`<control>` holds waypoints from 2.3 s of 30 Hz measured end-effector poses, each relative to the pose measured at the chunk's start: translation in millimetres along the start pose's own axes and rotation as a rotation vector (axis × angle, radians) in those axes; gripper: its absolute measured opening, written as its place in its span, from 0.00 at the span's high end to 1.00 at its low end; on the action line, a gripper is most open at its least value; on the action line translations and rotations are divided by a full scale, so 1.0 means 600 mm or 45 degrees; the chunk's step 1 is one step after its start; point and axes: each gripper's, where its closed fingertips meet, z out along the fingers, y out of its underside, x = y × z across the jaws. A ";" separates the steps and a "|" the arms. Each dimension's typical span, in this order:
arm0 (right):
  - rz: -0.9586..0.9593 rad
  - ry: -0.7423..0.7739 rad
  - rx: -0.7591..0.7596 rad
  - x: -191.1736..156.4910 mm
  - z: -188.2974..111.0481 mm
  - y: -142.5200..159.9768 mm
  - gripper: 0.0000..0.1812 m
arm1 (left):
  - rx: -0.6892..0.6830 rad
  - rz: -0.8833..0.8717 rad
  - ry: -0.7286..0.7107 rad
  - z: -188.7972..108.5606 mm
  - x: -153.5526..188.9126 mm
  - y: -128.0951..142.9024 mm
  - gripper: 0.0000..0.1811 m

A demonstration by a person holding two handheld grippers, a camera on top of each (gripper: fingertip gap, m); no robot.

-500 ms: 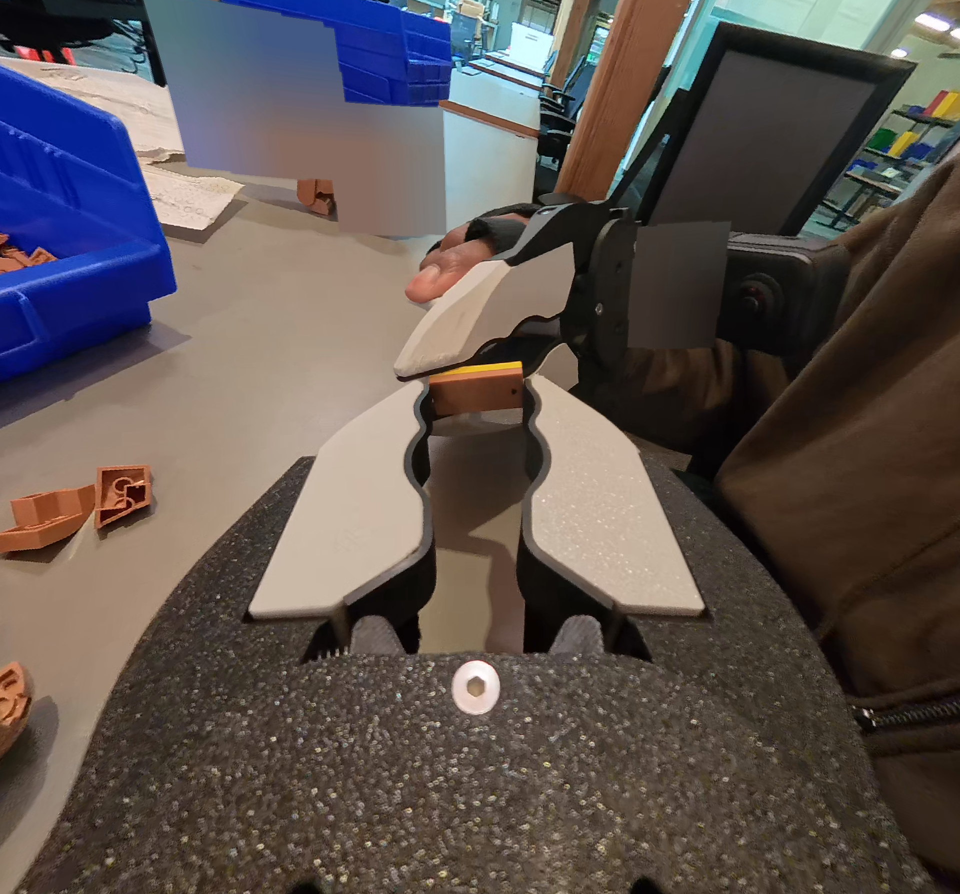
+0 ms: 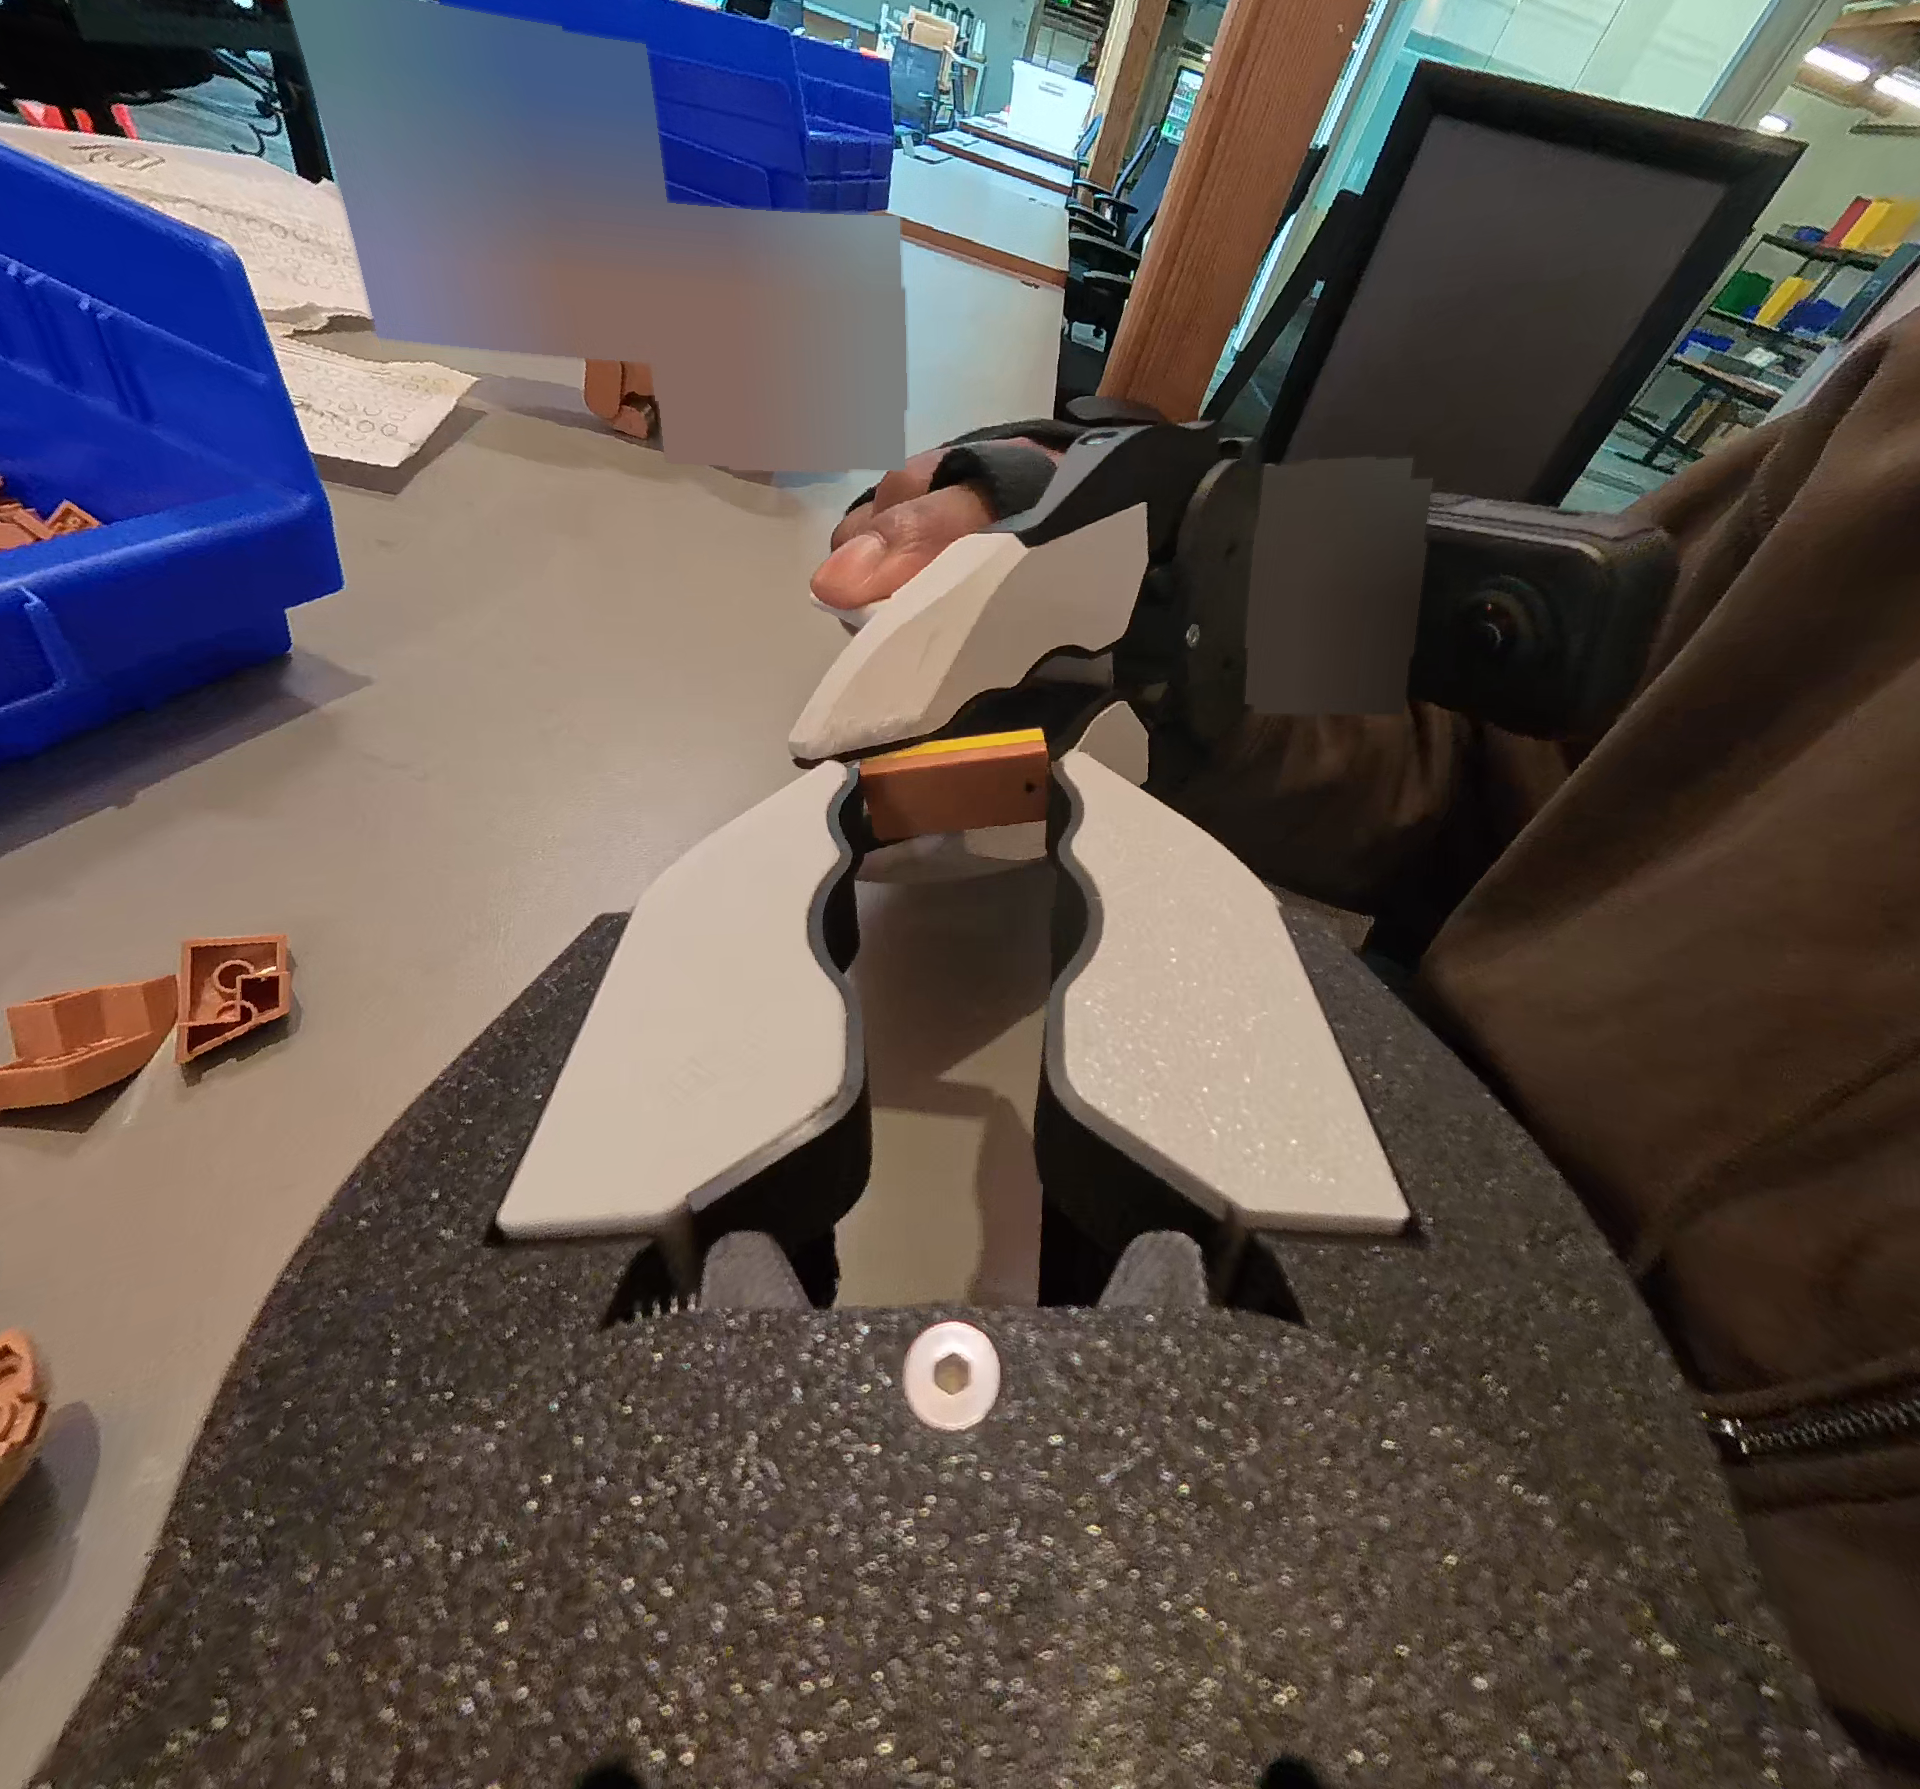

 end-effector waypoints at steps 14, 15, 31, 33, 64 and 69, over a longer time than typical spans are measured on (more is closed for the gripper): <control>-0.141 0.117 -0.092 0.007 0.009 0.007 0.87 | -0.003 0.029 -0.104 0.004 -0.016 -0.001 0.82; -0.150 0.118 -0.109 0.006 0.011 0.010 0.87 | -0.008 0.043 -0.110 0.005 -0.016 0.000 0.82; -0.155 0.137 -0.234 0.010 0.016 0.030 0.90 | -0.043 0.153 -0.216 0.009 -0.026 0.003 0.82; -0.141 0.131 -0.227 0.010 0.017 0.029 0.90 | -0.039 0.150 -0.208 0.009 -0.025 0.003 0.82; 0.135 0.031 -0.106 0.011 0.011 0.020 0.90 | 0.045 0.058 -0.077 0.000 -0.014 -0.009 0.82; 0.103 0.035 -0.109 0.009 0.010 0.019 0.90 | 0.115 0.025 -0.072 -0.010 -0.016 -0.020 0.85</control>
